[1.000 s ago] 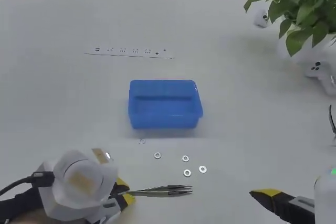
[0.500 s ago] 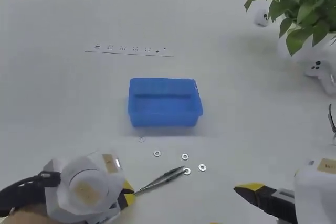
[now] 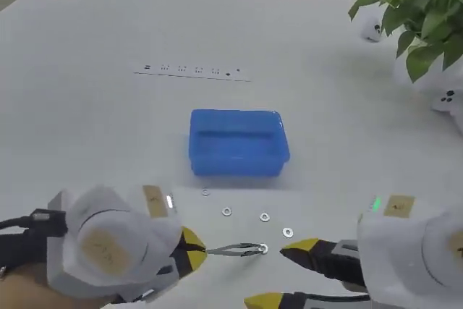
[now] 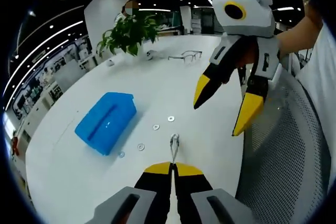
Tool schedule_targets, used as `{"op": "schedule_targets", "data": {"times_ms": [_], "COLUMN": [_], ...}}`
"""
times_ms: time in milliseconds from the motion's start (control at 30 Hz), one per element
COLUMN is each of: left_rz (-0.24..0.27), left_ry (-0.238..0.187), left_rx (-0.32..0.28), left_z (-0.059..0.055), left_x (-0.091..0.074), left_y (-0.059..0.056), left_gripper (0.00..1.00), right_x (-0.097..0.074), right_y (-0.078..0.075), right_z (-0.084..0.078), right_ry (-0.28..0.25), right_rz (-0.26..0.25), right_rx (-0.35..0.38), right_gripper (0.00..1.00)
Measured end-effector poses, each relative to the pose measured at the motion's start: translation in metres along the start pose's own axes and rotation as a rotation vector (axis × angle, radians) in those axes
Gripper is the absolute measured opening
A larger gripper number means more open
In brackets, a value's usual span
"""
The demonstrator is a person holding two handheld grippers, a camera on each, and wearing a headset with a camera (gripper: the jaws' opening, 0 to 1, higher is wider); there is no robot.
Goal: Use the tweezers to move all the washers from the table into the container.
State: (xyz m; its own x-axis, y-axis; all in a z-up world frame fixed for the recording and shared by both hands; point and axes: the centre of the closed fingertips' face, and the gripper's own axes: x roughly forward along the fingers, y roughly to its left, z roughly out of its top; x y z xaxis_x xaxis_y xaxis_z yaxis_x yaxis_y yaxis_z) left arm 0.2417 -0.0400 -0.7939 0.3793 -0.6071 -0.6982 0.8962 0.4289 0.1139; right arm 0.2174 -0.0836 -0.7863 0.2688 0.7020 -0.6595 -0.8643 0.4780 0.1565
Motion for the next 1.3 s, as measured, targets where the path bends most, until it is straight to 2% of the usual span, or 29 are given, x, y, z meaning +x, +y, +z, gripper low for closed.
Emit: {"op": "schedule_targets", "data": {"times_ms": [200,333,400,467,533,633,733,800,833,867,900,933,1000,1067,1100,1167,1233,1300], "left_rz": [0.022,0.006,-0.005,-0.019,-0.032,-0.044,-0.066,-0.071,-0.068,-0.068,-0.072,-0.074,-0.113,-0.093,-0.059,-0.046,-0.042,-0.058], "left_ry": [-0.063,-0.081,-0.087,-0.084,-0.073,-0.074,-0.061,-0.056,-0.062,-0.065,-0.068,-0.064,-0.039,-0.030,-0.014,0.003,-0.005,-0.003], "left_rx": [0.025,0.032,0.044,0.051,0.054,0.062,0.059,0.077,0.079,0.085,0.072,0.003,-0.050,-0.013,0.034,0.079,0.061,0.017], "left_z": [0.024,0.032,0.034,0.034,0.032,0.029,0.025,0.021,0.022,0.022,0.022,0.022,0.017,0.014,0.012,0.009,0.010,0.010], "left_x": [-0.010,-0.015,-0.018,-0.020,-0.021,-0.023,-0.023,-0.021,-0.022,-0.021,-0.021,-0.021,-0.022,-0.020,-0.019,-0.016,-0.016,-0.016], "left_y": [0.001,-0.004,-0.007,-0.009,-0.012,-0.015,-0.020,-0.023,-0.024,-0.025,-0.025,-0.025,-0.028,-0.026,-0.023,-0.026,-0.025,-0.023], "left_gripper": [0.00,0.00,0.00,0.00,0.00,0.00,0.00,0.00,0.00,0.00,0.00,0.00,0.00,0.00,0.00,0.00,0.00,0.00], "right_x": [0.010,0.021,0.029,0.035,0.044,0.051,0.057,0.059,0.059,0.058,0.058,0.059,0.059,0.059,0.060,0.061,0.062,0.062], "right_y": [0.001,0.000,0.003,0.006,0.013,0.020,0.023,0.022,0.026,0.024,0.025,0.024,0.028,0.028,0.028,0.029,0.027,0.027], "right_z": [0.007,0.013,0.017,0.018,0.018,0.016,0.013,0.012,0.012,0.012,0.012,0.012,0.011,0.012,0.013,0.011,0.012,0.012], "right_ry": [0.006,0.012,0.014,0.017,0.034,0.050,0.065,0.069,0.067,0.071,0.069,0.071,0.072,0.063,0.058,0.072,0.068,0.062], "right_rz": [0.016,0.022,0.040,0.067,0.115,0.148,0.159,0.142,0.165,0.146,0.154,0.156,0.179,0.171,0.156,0.153,0.149,0.154], "right_rx": [-0.041,-0.111,-0.148,-0.162,-0.200,-0.262,-0.327,-0.373,-0.399,-0.392,-0.398,-0.404,-0.379,-0.388,-0.415,-0.427,-0.434,-0.417], "right_gripper": [0.37,0.35,0.32,0.31,0.28,0.20,0.13,0.07,0.04,0.04,0.04,0.04,0.04,0.04,0.03,0.03,0.03,0.03]}}
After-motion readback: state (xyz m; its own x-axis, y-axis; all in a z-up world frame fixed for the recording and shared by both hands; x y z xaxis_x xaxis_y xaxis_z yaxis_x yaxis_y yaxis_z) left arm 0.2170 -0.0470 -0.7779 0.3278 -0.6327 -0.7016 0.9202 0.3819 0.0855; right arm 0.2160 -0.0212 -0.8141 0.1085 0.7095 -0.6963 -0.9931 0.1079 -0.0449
